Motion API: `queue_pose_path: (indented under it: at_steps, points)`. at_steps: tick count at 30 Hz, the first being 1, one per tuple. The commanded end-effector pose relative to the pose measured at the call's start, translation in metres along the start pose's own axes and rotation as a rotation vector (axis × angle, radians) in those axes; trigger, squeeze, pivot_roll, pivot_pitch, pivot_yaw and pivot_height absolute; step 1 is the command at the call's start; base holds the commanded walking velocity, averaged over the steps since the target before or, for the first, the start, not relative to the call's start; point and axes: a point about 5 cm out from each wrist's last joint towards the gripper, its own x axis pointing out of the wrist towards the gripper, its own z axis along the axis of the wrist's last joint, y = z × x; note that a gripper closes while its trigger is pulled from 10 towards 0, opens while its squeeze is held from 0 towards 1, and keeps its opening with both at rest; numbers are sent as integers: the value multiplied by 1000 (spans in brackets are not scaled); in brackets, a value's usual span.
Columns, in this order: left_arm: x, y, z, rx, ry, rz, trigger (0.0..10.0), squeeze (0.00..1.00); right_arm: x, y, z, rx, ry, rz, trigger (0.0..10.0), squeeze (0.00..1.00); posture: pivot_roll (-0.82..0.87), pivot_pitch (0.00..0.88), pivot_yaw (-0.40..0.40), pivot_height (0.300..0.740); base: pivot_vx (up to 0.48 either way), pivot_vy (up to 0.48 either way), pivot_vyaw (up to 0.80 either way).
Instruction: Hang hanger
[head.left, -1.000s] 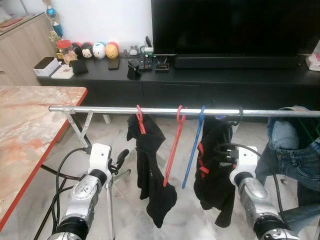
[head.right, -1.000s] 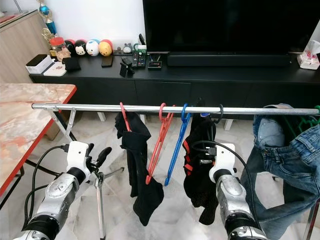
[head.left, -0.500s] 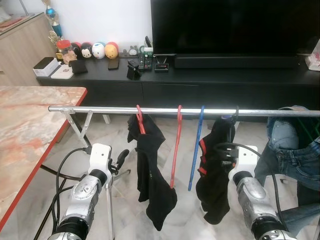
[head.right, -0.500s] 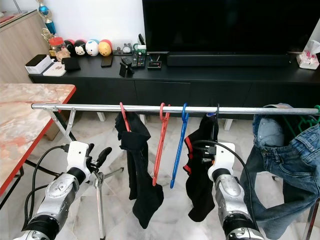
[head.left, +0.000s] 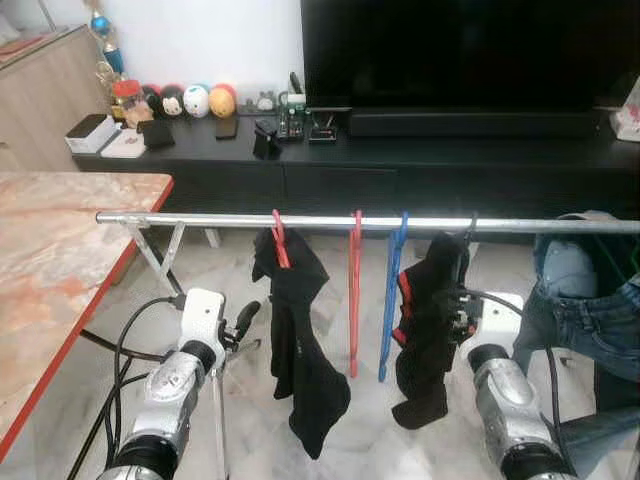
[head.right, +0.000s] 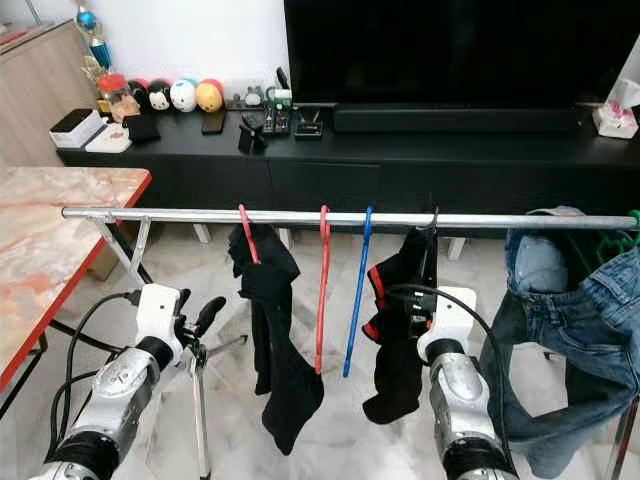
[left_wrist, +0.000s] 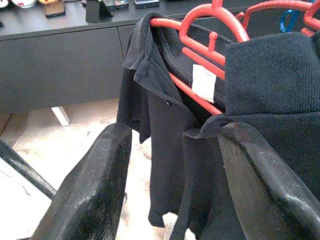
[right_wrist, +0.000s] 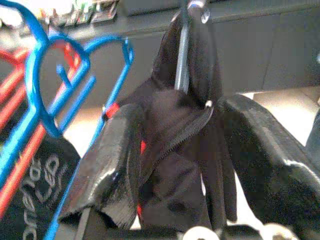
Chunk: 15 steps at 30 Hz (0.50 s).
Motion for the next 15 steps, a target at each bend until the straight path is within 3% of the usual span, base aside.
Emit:
queue_pose_path:
  at_steps: [1,11,15]
  points:
    - [-2,1,-1,9,0,-6,10000,0,-3,1,5,25,-50,-18,10000,0,61,0,54,740,0,0,0]
    - [-5,1,-1,4,-12,-1,10000,0,-26,5,5,14,-139,-72,10000,0,57,0,51,740,0,0,0]
    - [-10,4,-2,5,-26,7,10000,0,-45,15,4,-49,-163,-43,10000,0,50,0,49,740,0,0,0]
